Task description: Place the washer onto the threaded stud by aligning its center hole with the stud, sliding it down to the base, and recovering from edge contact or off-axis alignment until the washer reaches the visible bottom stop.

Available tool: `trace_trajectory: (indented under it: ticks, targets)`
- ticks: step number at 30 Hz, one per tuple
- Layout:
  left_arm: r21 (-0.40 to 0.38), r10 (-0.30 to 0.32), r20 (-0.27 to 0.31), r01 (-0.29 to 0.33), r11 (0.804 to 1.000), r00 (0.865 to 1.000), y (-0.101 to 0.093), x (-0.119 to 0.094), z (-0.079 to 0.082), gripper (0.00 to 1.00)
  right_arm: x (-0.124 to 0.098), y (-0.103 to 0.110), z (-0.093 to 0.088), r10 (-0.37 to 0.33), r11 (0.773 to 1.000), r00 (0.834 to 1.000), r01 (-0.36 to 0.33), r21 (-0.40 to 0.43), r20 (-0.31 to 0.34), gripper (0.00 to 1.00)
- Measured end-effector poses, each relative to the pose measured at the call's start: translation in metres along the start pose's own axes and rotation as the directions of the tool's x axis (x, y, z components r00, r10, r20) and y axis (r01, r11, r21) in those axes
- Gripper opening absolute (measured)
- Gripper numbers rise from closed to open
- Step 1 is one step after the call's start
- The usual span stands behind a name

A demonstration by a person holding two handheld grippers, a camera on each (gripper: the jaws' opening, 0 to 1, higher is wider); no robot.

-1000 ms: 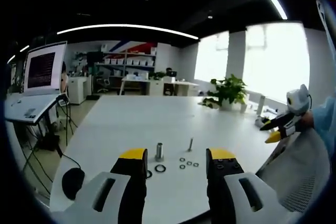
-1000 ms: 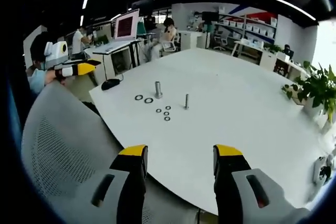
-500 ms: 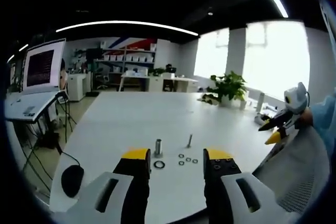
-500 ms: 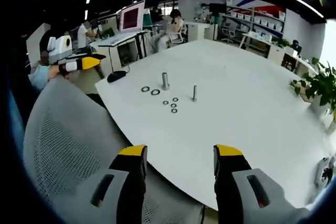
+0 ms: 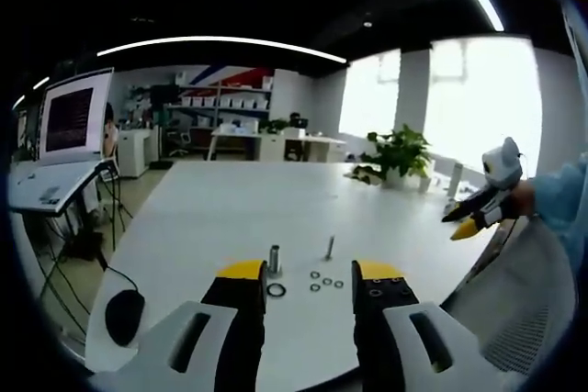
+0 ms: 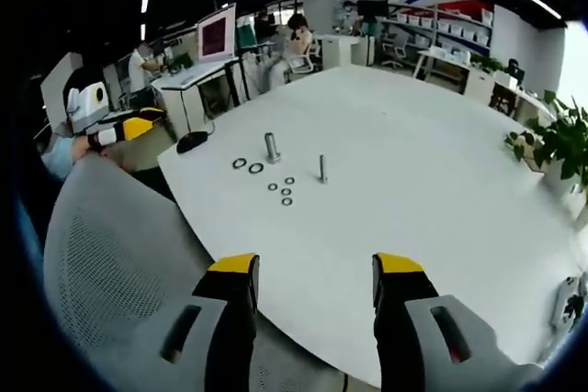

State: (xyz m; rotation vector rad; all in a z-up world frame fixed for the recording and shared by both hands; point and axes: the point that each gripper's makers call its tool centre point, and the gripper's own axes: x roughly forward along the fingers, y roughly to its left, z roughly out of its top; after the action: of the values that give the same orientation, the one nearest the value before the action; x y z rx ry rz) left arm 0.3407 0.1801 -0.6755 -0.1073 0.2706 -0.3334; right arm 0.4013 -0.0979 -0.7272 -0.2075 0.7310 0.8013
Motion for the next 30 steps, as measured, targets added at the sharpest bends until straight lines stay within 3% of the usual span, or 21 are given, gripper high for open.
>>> trace_trajectory:
  ticks: [3, 8, 13, 22, 30]
  targets:
    - [0.012, -0.003, 0.001, 0.003, 1.0, 1.0, -0.002, 0.001, 0.001, 0.35, 0.011, 0.006, 0.003, 0.043, 0.999, 0.998, -0.043, 0.007, -0.039, 0.52]
    - [0.006, -0.003, -0.001, 0.003, 1.0, 1.0, -0.001, 0.001, 0.001, 0.34, 0.027, 0.013, 0.003, 0.094, 0.987, 0.986, -0.11, -0.115, -0.135, 0.52]
    - [0.002, -0.014, -0.011, 0.014, 1.0, 1.0, -0.003, 0.002, -0.001, 0.32, 0.046, 0.034, 0.011, 0.207, 0.954, 0.959, -0.242, -0.178, -0.196, 0.52]
    - [0.002, -0.013, -0.002, 0.013, 1.0, 1.0, -0.002, 0.002, 0.0, 0.29, 0.078, 0.047, 0.024, 0.224, 0.921, 0.944, -0.287, -0.265, -0.241, 0.51]
    - [-0.003, -0.013, 0.014, 0.013, 1.0, 1.0, -0.002, 0.002, 0.003, 0.26, 0.105, 0.045, 0.015, 0.197, 0.912, 0.938, -0.282, -0.298, -0.284, 0.43]
